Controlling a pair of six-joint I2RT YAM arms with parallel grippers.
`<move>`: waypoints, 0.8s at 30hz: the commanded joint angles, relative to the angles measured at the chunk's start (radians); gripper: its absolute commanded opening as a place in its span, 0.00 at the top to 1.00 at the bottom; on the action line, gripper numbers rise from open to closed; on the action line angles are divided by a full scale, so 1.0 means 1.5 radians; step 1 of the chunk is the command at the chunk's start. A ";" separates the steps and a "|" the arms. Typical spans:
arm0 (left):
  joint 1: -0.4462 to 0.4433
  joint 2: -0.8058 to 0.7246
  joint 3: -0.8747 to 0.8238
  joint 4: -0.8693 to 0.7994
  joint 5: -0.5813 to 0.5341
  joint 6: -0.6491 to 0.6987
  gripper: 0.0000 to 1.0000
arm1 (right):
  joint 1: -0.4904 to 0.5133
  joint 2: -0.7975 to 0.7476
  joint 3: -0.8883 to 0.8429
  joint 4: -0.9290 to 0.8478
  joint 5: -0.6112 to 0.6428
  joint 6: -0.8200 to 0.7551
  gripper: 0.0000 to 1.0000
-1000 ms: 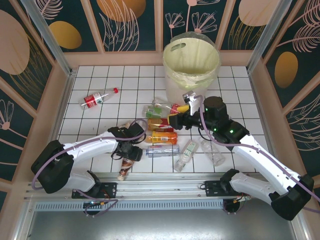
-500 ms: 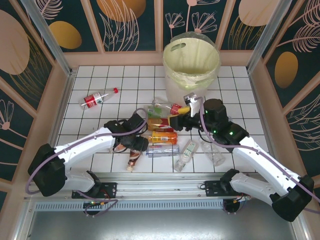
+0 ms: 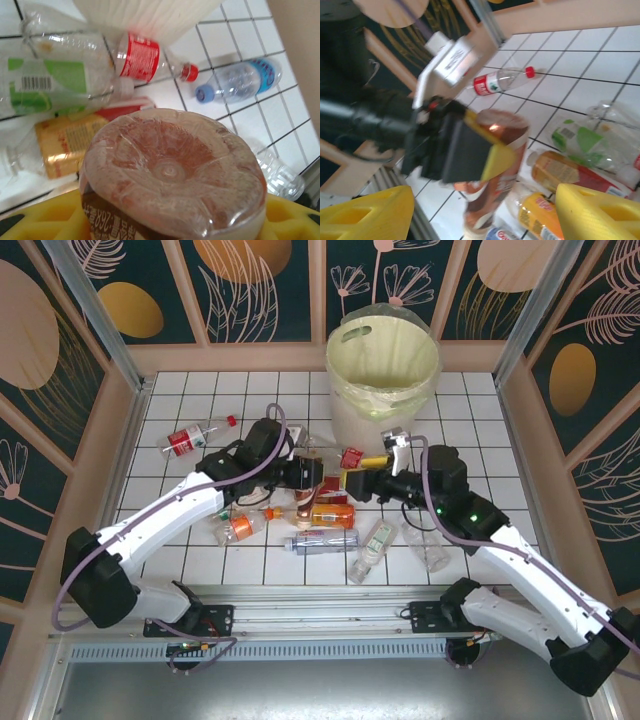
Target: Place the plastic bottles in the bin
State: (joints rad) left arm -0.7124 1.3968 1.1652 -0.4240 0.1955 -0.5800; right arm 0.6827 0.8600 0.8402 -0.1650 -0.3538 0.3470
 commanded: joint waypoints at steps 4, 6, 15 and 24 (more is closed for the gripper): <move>0.005 0.011 0.018 0.191 0.074 -0.059 0.50 | 0.007 -0.008 -0.016 -0.028 -0.091 -0.003 0.25; 0.005 0.006 0.016 0.230 0.082 -0.071 0.50 | 0.008 -0.005 -0.021 -0.028 -0.073 0.005 0.25; 0.005 0.010 0.010 0.300 0.128 -0.128 0.50 | 0.013 0.052 -0.027 0.012 -0.042 0.034 0.28; 0.005 0.011 -0.004 0.334 0.152 -0.170 0.50 | 0.021 0.091 -0.027 0.061 -0.012 0.040 0.32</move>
State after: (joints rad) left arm -0.7055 1.4166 1.1648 0.0044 0.3817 -0.7944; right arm 0.7021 0.9924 0.8066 -0.1452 -0.3897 0.3954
